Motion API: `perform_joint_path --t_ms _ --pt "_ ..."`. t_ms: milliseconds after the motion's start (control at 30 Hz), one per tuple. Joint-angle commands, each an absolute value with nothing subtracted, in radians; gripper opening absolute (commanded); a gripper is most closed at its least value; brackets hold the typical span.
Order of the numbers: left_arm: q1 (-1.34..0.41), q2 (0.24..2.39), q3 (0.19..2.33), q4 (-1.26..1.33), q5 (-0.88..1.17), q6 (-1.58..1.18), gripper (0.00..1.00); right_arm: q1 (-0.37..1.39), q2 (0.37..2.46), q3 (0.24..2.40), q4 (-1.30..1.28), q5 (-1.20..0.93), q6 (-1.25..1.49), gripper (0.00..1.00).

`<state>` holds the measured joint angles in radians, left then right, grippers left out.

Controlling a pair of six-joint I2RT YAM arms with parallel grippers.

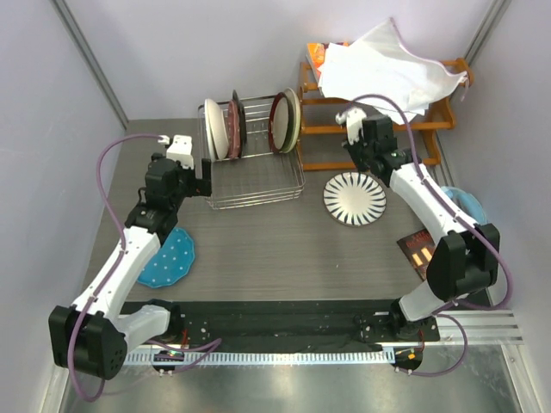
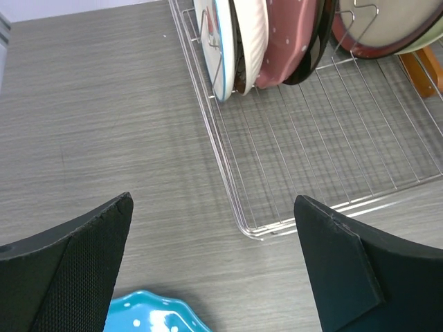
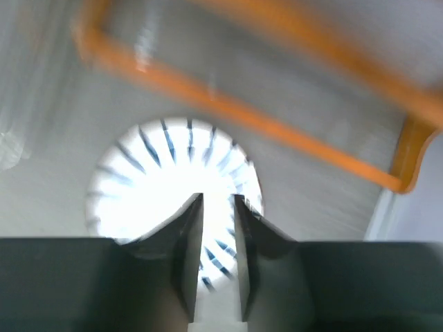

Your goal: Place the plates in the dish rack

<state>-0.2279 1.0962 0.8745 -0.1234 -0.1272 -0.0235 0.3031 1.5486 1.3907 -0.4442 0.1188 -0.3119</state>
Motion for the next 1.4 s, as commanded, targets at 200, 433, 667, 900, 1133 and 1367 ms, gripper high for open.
perform_joint_path --t_ms 200,433,667,900,1133,1367 --pt "-0.242 1.066 0.862 -0.215 -0.156 -0.143 0.96 0.245 1.687 1.200 -0.503 -0.133 -0.638 0.01" --pt "-0.242 1.091 0.902 -0.275 -0.187 -0.160 0.95 0.245 1.795 1.181 -0.495 -0.184 -0.667 0.01" --pt "-0.242 1.085 0.897 -0.287 -0.210 -0.152 0.96 0.313 1.776 1.072 -0.495 -0.227 -0.756 0.01" --pt "-0.242 1.072 0.908 -0.301 -0.212 -0.155 0.96 0.463 1.724 1.008 -0.545 -0.271 -0.778 0.01" --pt "-0.241 1.040 0.925 -0.363 -0.244 -0.196 0.97 0.635 1.678 0.996 -0.598 -0.333 -0.721 0.01" --pt "-0.221 1.014 0.963 -0.512 -0.250 -0.245 0.97 0.748 1.686 0.985 -0.603 -0.454 -0.701 0.01"
